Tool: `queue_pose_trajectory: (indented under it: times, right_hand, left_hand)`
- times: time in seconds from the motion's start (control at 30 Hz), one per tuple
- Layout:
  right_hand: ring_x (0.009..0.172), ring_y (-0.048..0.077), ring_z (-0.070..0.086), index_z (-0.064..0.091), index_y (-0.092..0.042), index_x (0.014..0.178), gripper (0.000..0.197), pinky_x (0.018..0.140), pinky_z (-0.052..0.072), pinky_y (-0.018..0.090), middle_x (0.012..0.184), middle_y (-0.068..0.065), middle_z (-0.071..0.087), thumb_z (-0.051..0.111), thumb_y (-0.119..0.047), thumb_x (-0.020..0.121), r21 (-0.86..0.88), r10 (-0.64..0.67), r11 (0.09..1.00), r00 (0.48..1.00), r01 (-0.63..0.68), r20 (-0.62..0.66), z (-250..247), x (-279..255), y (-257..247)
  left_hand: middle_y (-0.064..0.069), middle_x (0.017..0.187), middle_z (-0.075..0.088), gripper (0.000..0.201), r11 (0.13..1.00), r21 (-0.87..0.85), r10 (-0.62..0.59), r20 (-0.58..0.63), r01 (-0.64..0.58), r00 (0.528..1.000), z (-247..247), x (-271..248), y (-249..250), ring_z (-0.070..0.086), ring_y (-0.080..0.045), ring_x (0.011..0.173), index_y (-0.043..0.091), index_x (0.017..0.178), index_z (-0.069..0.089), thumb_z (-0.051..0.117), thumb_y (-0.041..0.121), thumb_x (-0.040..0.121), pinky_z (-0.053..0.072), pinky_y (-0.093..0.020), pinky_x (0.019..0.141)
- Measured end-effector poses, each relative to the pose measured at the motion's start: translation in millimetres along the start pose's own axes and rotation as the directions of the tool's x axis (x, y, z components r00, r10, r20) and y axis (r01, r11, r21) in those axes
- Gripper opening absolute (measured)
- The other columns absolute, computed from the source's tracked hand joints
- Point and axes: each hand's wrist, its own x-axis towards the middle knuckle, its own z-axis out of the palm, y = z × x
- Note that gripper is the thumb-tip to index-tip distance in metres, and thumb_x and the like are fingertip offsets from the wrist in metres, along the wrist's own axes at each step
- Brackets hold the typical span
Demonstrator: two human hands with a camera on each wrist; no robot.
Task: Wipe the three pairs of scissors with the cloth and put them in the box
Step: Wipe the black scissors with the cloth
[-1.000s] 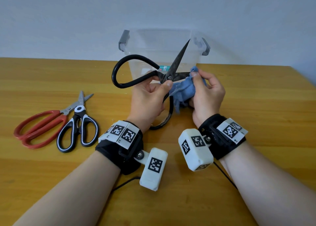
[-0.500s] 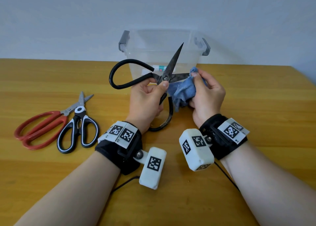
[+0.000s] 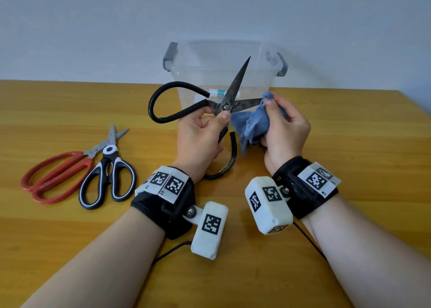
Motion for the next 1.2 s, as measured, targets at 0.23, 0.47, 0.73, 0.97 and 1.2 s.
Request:
queue_pose_trajectory:
  times: [0.23, 0.47, 0.73, 0.97, 1.2]
  right_hand:
    - [0.094, 0.012, 0.074, 0.08, -0.026, 0.09, 0.02, 0.084, 0.058, 0.029, 0.093, -0.004, 0.079, 0.076, -0.006, 0.087, -0.172, -0.064, 0.975, 0.924, 0.138, 0.378, 3, -11, -2]
    - [0.094, 0.028, 0.075, 0.081, -0.027, 0.087, 0.015, 0.083, 0.061, 0.054, 0.093, 0.002, 0.079, 0.076, -0.013, 0.086, 0.007, 0.018, 1.0, 0.993, -0.017, -0.12, -6, 10, 5]
    - [0.092, 0.017, 0.074, 0.078, -0.022, 0.092, 0.016, 0.079, 0.06, 0.037, 0.095, 0.002, 0.078, 0.076, -0.007, 0.087, 0.029, -0.001, 1.0, 0.996, -0.001, 0.091, -1, 1, -4]
    - [0.091, 0.011, 0.074, 0.078, -0.03, 0.086, 0.022, 0.083, 0.06, 0.031, 0.088, -0.009, 0.079, 0.079, -0.008, 0.084, -0.158, -0.137, 0.972, 0.964, 0.175, 0.228, 0, -6, -3]
    - [0.082, 0.023, 0.076, 0.07, -0.018, 0.1, 0.009, 0.058, 0.061, 0.038, 0.111, 0.005, 0.069, 0.067, -0.011, 0.095, -0.025, -0.056, 0.998, 0.99, 0.053, -0.13, -10, 8, -1]
  left_hand:
    - [0.01, 0.041, 0.032, 0.014, 1.0, -0.03, 0.009, 0.047, -0.008, 0.999, -3, -2, 1, 0.024, -0.006, 0.032, 0.011, 0.093, 0.052, 0.062, 0.006, 0.101, 0.027, -0.016, 0.036]
    - [-0.007, 0.055, 0.03, 0.015, 1.0, -0.011, 0.01, 0.007, -0.01, 1.0, -2, -1, 0, 0.024, -0.012, 0.034, 0.013, 0.092, 0.052, 0.064, 0.01, 0.1, 0.026, -0.018, 0.037]
    - [0.009, 0.047, 0.027, 0.014, 1.0, -0.026, -0.012, -0.063, 0.01, 0.998, -6, 2, -1, 0.025, -0.009, 0.035, 0.015, 0.098, 0.051, 0.065, 0.013, 0.101, 0.029, -0.017, 0.037]
    - [0.0, 0.05, 0.029, 0.013, 1.0, 0.004, 0.017, 0.06, -0.017, 0.998, -3, -1, 2, 0.022, -0.011, 0.033, 0.009, 0.096, 0.052, 0.065, 0.01, 0.1, 0.025, -0.018, 0.038]
    - [0.005, 0.047, 0.029, 0.012, 1.0, -0.004, 0.029, -0.014, -0.029, 0.999, -5, -1, -1, 0.027, -0.014, 0.034, 0.011, 0.1, 0.053, 0.064, 0.013, 0.101, 0.026, -0.019, 0.038]
